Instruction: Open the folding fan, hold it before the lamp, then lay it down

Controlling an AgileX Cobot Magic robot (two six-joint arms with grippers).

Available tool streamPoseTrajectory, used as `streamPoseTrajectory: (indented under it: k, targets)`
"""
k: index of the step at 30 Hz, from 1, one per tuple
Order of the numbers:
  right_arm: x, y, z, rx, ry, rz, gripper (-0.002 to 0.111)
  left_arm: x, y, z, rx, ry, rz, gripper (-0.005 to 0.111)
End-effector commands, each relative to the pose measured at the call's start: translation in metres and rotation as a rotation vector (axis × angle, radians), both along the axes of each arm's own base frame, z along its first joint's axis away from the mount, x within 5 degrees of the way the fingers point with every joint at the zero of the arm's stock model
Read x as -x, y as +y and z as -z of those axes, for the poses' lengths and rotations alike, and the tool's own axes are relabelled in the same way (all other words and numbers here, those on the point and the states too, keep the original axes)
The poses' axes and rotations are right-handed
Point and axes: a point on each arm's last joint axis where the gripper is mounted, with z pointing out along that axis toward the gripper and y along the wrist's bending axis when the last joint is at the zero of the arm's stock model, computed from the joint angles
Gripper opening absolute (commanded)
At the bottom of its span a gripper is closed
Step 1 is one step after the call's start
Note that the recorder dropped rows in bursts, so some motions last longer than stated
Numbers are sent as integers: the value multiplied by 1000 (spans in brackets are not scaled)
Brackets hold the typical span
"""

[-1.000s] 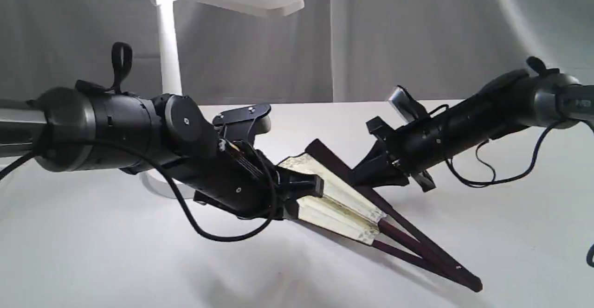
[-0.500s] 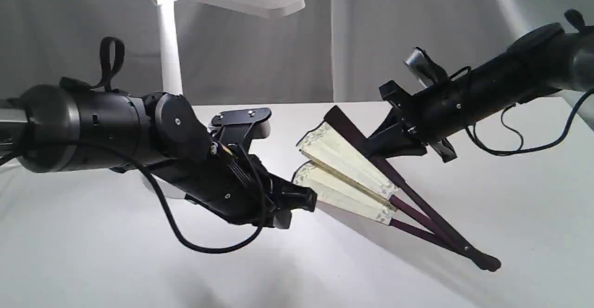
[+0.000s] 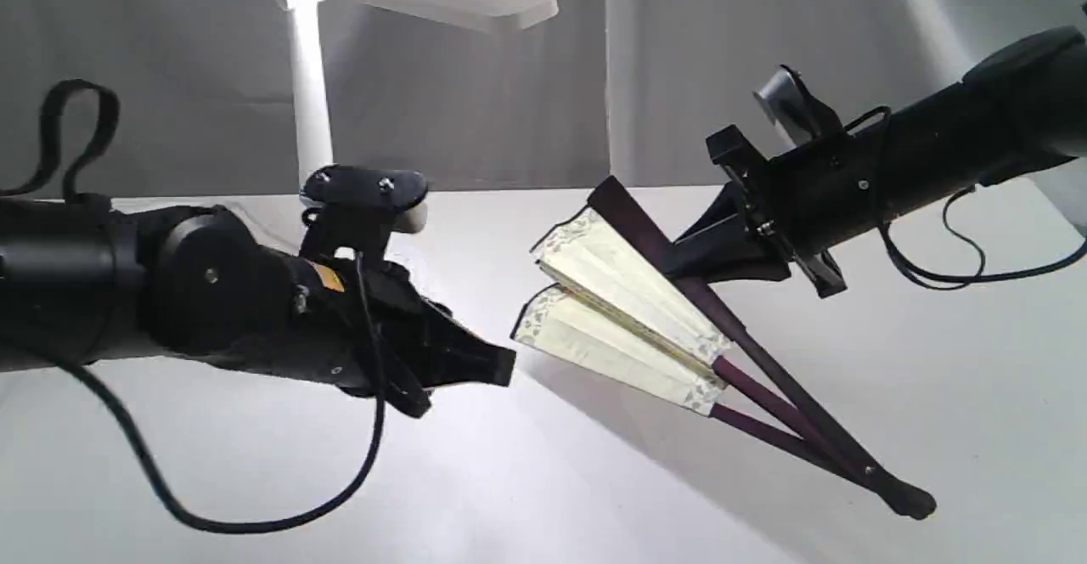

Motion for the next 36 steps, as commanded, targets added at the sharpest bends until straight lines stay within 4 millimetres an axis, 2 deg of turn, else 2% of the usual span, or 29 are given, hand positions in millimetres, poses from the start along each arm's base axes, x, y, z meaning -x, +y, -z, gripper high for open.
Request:
streamPoseTrajectory:
  k: [1, 7, 17, 21, 25, 29, 36]
  targets:
    - [5, -3, -7, -29, -18, 9, 0, 5, 9, -14, 30, -132, -35, 18]
    - [10, -1, -8, -81, -2, 33, 0, 19, 26, -21, 59, -283, -94, 18]
    - [9, 1, -14, -132, -3, 61, 0, 39, 48, -4, 78, -460, -155, 18]
    - [9, 1, -14, -130, -3, 60, 0, 46, 44, -8, 228, -565, -118, 18]
    - [9, 1, -13, -126, -3, 58, 0, 53, 33, -10, 359, -523, -32, 18]
    - [9, 1, -13, -126, -8, 55, 0, 52, 32, -9, 415, -505, -56, 18]
    - [9, 2, -13, -125, -18, 46, 0, 42, 27, 11, 527, -516, -118, 18]
